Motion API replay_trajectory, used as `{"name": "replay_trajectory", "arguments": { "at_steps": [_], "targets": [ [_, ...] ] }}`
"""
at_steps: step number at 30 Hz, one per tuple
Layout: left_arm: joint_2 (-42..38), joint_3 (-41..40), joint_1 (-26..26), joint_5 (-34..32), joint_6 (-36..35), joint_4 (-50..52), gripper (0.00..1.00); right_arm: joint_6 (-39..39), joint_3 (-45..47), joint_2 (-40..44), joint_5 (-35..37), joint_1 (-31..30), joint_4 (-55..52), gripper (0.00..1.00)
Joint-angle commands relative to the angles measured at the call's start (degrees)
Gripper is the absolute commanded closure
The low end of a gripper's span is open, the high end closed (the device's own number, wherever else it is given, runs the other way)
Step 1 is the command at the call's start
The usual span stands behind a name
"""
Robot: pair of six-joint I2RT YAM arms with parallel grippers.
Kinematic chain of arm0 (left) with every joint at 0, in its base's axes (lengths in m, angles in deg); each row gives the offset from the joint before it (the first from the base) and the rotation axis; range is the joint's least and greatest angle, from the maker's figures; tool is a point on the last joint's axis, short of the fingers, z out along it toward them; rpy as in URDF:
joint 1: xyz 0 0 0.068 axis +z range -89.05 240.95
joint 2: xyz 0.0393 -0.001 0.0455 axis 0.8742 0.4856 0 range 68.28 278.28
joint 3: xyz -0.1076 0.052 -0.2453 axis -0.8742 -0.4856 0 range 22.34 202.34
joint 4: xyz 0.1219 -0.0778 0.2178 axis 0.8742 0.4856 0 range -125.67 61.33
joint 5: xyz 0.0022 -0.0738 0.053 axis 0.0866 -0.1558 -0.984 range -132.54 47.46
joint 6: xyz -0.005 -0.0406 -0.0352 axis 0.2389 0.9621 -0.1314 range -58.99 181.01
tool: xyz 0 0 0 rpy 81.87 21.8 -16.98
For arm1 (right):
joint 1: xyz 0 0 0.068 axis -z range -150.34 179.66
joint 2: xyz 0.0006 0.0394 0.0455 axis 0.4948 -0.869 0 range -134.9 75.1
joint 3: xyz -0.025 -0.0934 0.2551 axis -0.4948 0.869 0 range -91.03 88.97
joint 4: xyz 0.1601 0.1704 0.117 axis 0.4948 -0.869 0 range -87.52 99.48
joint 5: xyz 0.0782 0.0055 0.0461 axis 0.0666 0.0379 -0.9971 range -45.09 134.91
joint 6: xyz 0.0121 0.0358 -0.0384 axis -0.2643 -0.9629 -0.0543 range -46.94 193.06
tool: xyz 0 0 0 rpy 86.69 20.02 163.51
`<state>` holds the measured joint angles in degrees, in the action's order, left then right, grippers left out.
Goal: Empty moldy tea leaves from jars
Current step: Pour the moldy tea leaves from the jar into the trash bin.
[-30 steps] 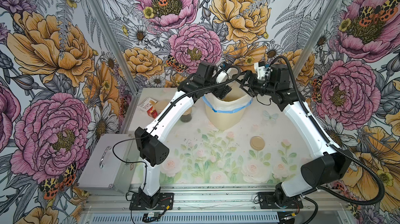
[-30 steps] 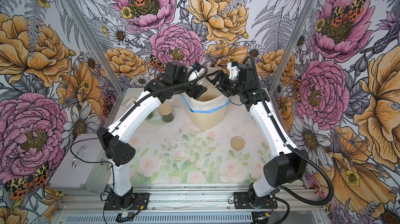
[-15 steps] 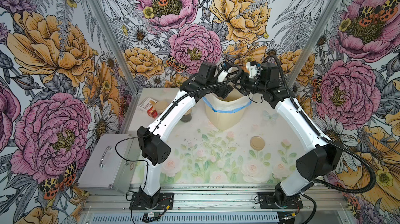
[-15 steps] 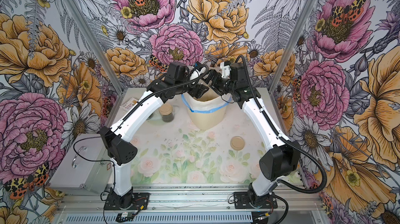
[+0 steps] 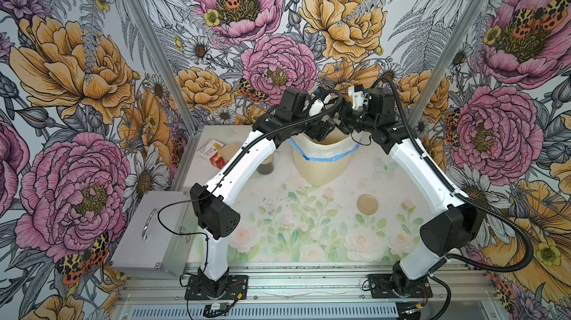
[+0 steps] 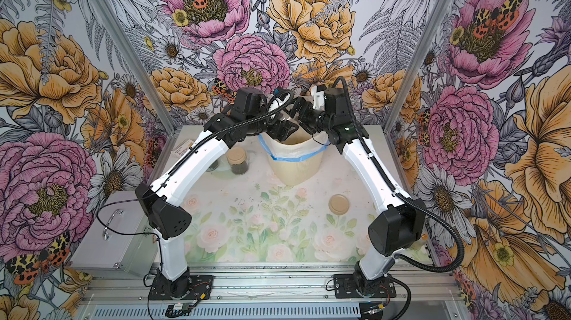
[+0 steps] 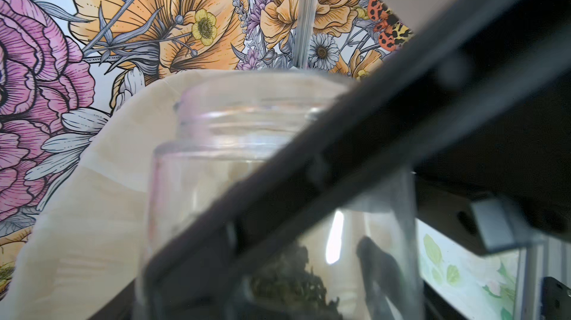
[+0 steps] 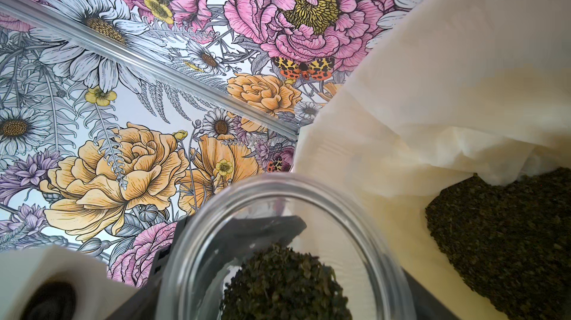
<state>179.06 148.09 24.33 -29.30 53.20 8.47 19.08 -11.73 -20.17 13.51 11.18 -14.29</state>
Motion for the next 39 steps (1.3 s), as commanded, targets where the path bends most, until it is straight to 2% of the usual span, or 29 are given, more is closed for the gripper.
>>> {"name": "replay_trajectory", "arguments": {
  "at_steps": [1, 4, 9, 13, 14, 18, 23, 32, 35, 39],
  "targets": [
    [-3.75, -0.18, -0.07, 4.07, 1.91, -2.77, 0.56, 1.50, -2.10, -0.82, 1.18, -0.74, 2.01, 0.04],
    [-3.91, -0.38, -0.07, 4.04, 1.93, -2.20, 0.56, 1.00, -2.67, -1.42, 0.38, -0.89, 2.01, 0.06],
    [-4.14, -1.04, 0.23, 3.70, 2.12, -2.13, 0.55, 0.91, -2.83, -1.53, -0.59, -1.14, 1.99, 0.21],
    [-3.51, -0.80, 0.63, 2.91, 1.93, -2.25, 0.48, -0.82, -3.09, -0.98, -0.63, -1.20, 2.09, 0.26],
    [-3.17, -0.52, 0.67, 2.70, 1.82, -2.23, 0.46, -1.52, -3.46, -1.00, -0.87, -1.17, 2.12, 0.27],
    [-2.15, 0.26, 0.65, 1.85, 0.08, -2.22, 0.22, -4.59, -5.15, -1.65, -1.32, -1.09, 2.17, 0.29],
    [-1.87, 0.63, 0.84, 0.44, -1.60, -2.28, 0.01, -7.51, -5.73, -2.04, -1.72, -0.75, 2.23, 0.30],
    [-4.76, -3.71, 2.23, 0.47, -3.33, -3.73, 0.01, -10.94, -6.90, -2.29, -2.45, 0.80, 2.42, 0.30],
    [-6.00, -8.12, 2.52, 0.44, -2.92, -7.94, 0.01, -13.51, -6.67, -2.64, -4.36, 1.97, 4.10, 0.29],
    [-11.56, -16.84, 2.51, 0.53, -2.34, -18.16, 0.01, -15.89, -6.18, -2.75, -5.98, 2.71, 5.86, 0.29]
  ]
}}
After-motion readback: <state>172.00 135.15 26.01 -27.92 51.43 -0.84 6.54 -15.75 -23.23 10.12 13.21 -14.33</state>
